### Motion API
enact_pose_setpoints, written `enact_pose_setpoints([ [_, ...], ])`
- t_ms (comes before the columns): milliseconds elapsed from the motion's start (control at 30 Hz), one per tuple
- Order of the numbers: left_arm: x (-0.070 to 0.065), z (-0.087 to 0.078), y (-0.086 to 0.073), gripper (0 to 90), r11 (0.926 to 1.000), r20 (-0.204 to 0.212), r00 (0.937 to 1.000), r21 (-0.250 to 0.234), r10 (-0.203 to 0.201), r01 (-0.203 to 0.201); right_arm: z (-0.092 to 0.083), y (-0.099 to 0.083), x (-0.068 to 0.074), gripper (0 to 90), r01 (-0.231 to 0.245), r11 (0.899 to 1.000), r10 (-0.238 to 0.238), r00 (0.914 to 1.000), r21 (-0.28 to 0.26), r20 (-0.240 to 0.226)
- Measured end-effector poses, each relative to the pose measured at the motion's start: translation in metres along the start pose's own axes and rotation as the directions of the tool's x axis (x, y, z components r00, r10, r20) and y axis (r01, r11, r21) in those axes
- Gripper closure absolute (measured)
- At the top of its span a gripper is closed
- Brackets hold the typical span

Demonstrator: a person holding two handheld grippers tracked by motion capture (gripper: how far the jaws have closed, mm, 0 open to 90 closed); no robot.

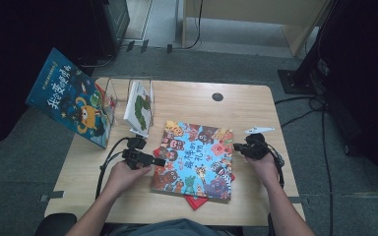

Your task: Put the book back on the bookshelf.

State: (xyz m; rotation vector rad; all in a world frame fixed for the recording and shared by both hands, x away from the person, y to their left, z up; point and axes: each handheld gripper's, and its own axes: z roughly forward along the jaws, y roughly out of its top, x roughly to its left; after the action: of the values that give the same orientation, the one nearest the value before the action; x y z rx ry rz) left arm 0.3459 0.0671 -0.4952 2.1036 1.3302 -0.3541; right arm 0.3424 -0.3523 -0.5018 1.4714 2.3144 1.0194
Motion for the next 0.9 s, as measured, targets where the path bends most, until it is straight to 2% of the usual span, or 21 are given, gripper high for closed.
enact_pose_setpoints([
  [333,0.006,0.001,0.004,31.8,0.9991,0.037,0.9984,0.002,-0.043,0.043,-0.010,-0.013,0.007,90.0,0.031,0.999,-0.031,0.9994,0.010,-0.017],
  [667,0.006,0.001,0.007,33.0,0.9989,0.026,0.9986,0.007,-0.045,0.045,-0.007,-0.017,0.016,90.0,0.064,0.997,-0.062,0.9974,0.051,-0.036],
  [900,0.002,0.004,0.007,31.3,0.9990,0.036,0.9984,0.012,-0.043,0.042,-0.007,-0.017,0.014,90.0,0.035,0.998,-0.032,0.9981,0.052,-0.053],
])
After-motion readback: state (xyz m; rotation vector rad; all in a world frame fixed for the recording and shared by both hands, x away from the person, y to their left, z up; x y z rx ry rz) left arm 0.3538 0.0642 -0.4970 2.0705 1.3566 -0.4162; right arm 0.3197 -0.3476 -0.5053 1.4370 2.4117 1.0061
